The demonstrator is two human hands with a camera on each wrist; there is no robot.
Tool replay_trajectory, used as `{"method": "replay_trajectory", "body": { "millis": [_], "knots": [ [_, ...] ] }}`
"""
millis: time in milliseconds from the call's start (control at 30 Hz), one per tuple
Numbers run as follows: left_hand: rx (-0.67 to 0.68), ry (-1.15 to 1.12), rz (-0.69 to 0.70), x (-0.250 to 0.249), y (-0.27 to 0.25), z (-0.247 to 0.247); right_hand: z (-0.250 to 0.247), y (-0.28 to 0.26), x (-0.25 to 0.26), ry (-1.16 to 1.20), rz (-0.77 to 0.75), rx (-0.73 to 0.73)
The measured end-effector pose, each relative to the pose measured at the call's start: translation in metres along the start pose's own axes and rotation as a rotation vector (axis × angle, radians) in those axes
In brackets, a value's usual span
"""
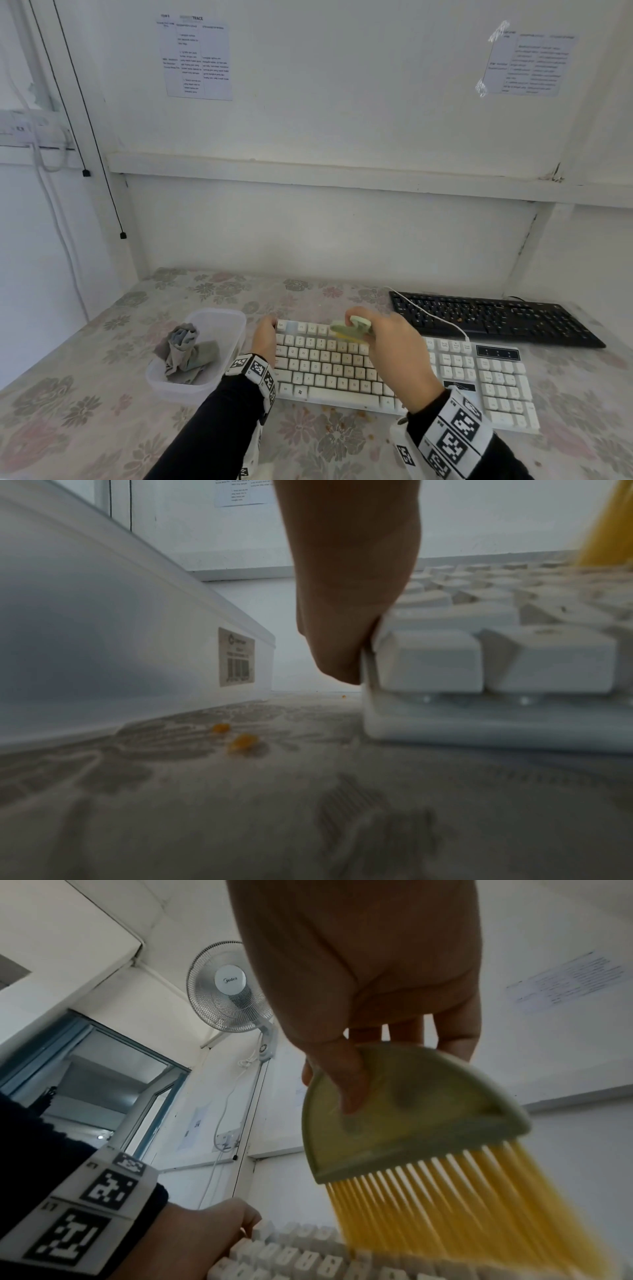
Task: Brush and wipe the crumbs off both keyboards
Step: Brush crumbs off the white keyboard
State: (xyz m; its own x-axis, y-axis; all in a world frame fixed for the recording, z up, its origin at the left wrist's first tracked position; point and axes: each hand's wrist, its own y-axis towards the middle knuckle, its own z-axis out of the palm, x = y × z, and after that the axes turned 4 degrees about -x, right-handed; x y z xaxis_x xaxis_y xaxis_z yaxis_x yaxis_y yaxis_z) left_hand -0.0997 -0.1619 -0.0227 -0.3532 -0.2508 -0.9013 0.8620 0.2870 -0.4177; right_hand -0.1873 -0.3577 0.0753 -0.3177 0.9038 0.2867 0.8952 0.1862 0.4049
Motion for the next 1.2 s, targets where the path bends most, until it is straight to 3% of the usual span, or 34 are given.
{"method": "replay_trajectory", "body": {
  "millis": [67,167,267,667,933,1033,1200],
  "knots": [
    [0.007,-0.002,0.000,0.000,0.000,0.000,-0.001,0.006,0.003,0.079,-0.054,-0.031],
    [-0.002,0.004,0.019,-0.001,-0.001,0.000,0.011,0.017,0.006,0.234,-0.122,0.062],
    [-0.016,0.028,0.032,-0.002,-0.001,0.001,0.023,0.023,0.006,0.238,-0.133,0.100],
    [-0.004,0.025,0.017,0.001,0.002,0.000,-0.004,0.003,-0.059,0.153,0.149,0.012],
    [-0.025,0.022,0.025,0.001,0.002,0.001,-0.048,-0.019,-0.091,-0.121,0.330,-0.053],
    [-0.035,0.022,0.027,0.001,0.001,0.001,-0.053,-0.017,-0.085,-0.053,0.306,-0.079],
    [-0.033,0.025,0.049,0.002,0.002,0.001,-0.024,-0.002,-0.073,0.309,0.152,-0.061]
  ]
}}
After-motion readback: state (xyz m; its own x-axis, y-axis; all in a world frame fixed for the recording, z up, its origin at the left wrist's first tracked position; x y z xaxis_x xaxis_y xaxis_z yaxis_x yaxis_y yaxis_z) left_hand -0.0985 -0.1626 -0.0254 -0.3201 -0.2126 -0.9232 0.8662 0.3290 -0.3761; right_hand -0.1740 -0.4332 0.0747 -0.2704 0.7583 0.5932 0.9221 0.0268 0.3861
